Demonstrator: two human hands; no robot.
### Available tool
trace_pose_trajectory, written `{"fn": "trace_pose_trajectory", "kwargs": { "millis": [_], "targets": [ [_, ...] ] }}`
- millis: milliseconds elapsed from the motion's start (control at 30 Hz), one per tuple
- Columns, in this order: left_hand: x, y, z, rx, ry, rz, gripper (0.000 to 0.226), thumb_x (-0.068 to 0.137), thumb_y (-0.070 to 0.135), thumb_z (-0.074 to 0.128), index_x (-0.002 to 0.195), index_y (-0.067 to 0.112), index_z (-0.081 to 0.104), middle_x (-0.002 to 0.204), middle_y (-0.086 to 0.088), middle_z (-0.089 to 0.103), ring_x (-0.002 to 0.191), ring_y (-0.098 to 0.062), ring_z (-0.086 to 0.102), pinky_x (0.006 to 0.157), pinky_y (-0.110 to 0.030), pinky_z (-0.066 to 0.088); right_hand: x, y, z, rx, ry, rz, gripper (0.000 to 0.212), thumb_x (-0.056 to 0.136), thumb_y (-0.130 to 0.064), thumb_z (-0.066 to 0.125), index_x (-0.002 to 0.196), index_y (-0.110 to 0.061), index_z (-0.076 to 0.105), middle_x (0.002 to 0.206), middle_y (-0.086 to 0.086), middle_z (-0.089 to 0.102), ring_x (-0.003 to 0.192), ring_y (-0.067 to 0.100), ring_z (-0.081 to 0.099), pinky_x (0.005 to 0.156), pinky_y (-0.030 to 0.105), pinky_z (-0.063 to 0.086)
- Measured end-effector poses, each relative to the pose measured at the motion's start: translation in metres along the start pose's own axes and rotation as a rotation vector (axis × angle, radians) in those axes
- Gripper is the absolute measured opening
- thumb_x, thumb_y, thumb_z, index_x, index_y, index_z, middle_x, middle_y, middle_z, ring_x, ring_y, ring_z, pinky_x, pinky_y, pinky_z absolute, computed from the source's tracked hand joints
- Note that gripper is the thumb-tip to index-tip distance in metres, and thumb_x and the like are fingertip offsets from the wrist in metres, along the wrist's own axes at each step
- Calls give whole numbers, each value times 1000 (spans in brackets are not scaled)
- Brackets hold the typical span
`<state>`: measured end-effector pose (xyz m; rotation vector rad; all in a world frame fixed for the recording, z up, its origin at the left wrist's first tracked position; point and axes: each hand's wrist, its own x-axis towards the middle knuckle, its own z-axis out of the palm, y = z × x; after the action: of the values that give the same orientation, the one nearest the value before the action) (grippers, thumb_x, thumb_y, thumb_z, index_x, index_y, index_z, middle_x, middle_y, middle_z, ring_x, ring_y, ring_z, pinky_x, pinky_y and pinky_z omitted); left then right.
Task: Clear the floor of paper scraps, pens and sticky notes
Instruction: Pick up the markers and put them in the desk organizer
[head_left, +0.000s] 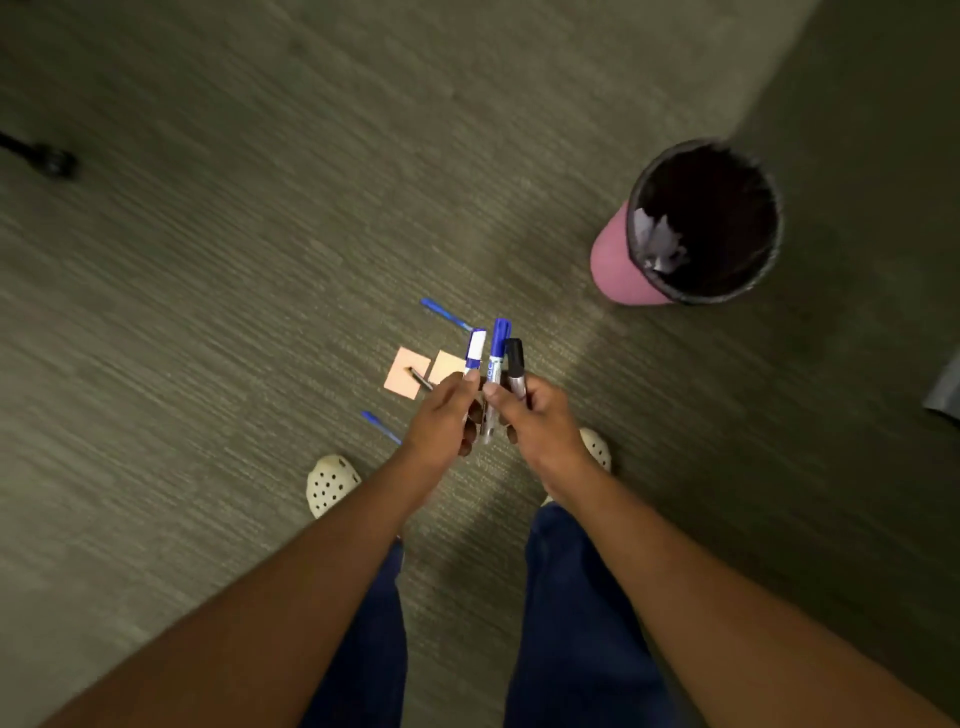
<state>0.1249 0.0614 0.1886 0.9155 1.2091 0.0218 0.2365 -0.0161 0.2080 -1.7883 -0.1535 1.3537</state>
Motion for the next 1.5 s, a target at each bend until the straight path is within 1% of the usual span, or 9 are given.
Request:
{"fn": "trace_pose_trajectory", "kwargs": {
  "millis": [233,333,433,633,733,800,967,1167,1500],
  "targets": [
    [-107,124,6,84,-151,193,30,109,30,51,99,23,78,92,-7,78,85,-22,73,78,-44,60,-110,-110,-10,47,136,-160,36,95,-15,75,63,-29,65,52,-17,57,47,-5,50,49,11,41],
    [-149,163,13,123,-228,235,28,107,30,54,96,19,76,83,-7,75,73,-20,69,74,-39,56,-159,-140,-11,56,188,-215,36,95,-15,74,66,-37,73,59,-13,66,55,-2,59,55,16,47],
    [-195,198,24,77,-317,231,24,100,32,59,101,13,75,84,-10,74,66,-13,68,63,-31,57,-210,-166,-11,117,282,-248,17,94,-13,76,77,-14,74,68,1,69,64,11,61,62,30,48],
    [-273,238,61,37,-494,203,24,105,19,56,119,2,68,106,-23,76,84,-24,75,78,-42,64,-304,-214,-31,207,435,-337,21,95,-14,73,90,6,71,72,13,71,65,15,63,63,33,53],
    [-302,256,86,68,-529,222,19,106,18,56,115,8,69,103,-18,76,83,-23,76,77,-48,65,-335,-228,-53,207,466,-391,18,96,-10,72,86,5,70,69,9,70,63,9,62,59,25,53],
    [-316,264,105,108,-524,241,23,106,18,57,121,4,66,108,-21,75,92,-30,74,89,-60,60,-349,-234,-72,245,439,-403,22,99,-14,69,95,8,71,85,25,75,73,24,68,72,42,61],
    [-340,272,167,237,-496,334,17,107,19,57,114,9,70,99,-11,80,83,-22,78,70,-39,65,-373,-236,-131,404,394,-360,22,106,-16,56,109,-9,76,98,15,80,91,31,78,78,41,65],
    [-358,276,275,216,-553,341,15,105,23,60,111,15,71,101,-13,80,90,-24,80,73,-43,66,-400,-239,-228,394,449,-416,21,107,-18,56,112,-12,76,101,17,79,99,35,77,90,54,63],
    [-381,305,407,420,-870,321,25,101,27,68,126,29,70,124,-14,75,110,-34,76,84,-53,64,-436,-251,-364,390,663,-461,16,104,-29,60,102,-32,76,90,-12,81,84,3,77,56,10,56]
  ]
}}
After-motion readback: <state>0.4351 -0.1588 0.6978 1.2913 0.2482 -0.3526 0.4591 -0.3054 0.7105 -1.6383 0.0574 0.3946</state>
